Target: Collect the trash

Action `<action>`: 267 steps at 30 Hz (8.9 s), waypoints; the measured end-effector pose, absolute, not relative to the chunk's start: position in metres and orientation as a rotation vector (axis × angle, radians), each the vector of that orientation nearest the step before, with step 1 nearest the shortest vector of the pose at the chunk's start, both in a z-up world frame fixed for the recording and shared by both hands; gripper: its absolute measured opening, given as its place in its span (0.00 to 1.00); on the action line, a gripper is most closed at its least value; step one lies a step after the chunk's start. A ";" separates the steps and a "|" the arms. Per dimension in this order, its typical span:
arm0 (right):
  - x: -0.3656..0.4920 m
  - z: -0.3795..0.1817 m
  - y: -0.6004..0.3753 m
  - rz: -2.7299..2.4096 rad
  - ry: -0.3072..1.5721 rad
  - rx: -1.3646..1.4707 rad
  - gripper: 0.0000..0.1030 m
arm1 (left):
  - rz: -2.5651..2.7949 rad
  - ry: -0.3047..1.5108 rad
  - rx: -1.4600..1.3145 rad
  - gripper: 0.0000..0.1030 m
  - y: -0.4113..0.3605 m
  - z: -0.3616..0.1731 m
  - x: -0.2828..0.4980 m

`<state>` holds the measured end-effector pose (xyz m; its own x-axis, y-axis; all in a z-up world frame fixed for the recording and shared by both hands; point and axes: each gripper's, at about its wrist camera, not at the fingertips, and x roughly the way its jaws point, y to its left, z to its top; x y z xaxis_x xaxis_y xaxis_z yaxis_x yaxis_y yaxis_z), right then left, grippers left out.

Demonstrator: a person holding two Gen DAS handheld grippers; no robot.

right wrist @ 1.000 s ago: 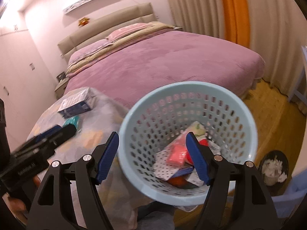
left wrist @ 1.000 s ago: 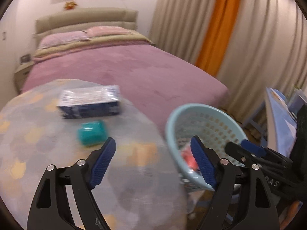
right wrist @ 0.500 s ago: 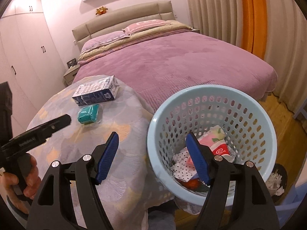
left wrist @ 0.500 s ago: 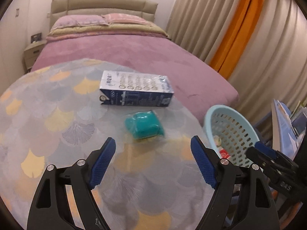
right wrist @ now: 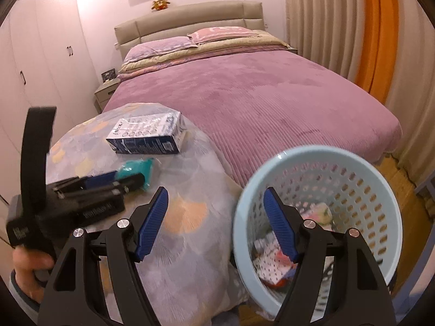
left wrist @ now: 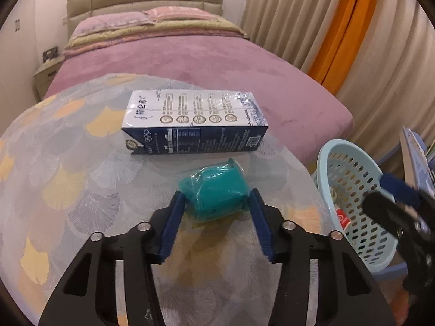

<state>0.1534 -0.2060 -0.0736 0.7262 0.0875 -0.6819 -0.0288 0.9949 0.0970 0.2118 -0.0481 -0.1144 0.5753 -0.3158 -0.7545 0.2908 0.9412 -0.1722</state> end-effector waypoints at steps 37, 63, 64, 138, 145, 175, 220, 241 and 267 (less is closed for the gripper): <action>0.242 -0.098 -0.131 0.464 0.984 0.234 0.57 | -0.109 0.728 -0.320 0.38 0.107 -0.110 0.178; 0.239 -0.107 -0.077 0.339 0.847 -0.015 0.75 | -0.111 0.735 -0.303 0.38 0.103 -0.112 0.178; 0.239 -0.107 -0.076 0.336 0.852 -0.018 0.75 | -0.111 0.736 -0.305 0.38 0.103 -0.112 0.178; 0.079 -0.086 -0.403 -0.296 0.792 0.340 0.54 | -0.756 0.819 0.017 0.49 -0.226 -0.071 0.183; 0.076 -0.087 -0.398 -0.277 0.778 0.335 0.54 | -0.748 0.855 0.015 0.67 -0.221 -0.088 0.175; 0.009 -0.013 -0.308 -0.213 0.537 0.254 0.68 | -0.566 0.496 0.020 0.89 -0.125 -0.009 0.040; -0.052 -0.009 -0.262 -0.261 0.418 0.100 0.68 | -0.417 0.407 -0.061 0.93 -0.069 -0.006 -0.040; -0.054 -0.008 -0.264 -0.260 0.422 0.103 0.70 | -0.412 0.409 -0.068 0.93 -0.070 -0.007 -0.044; -0.054 -0.006 -0.262 -0.255 0.426 0.099 0.71 | -0.405 0.399 -0.063 0.93 -0.073 -0.002 -0.046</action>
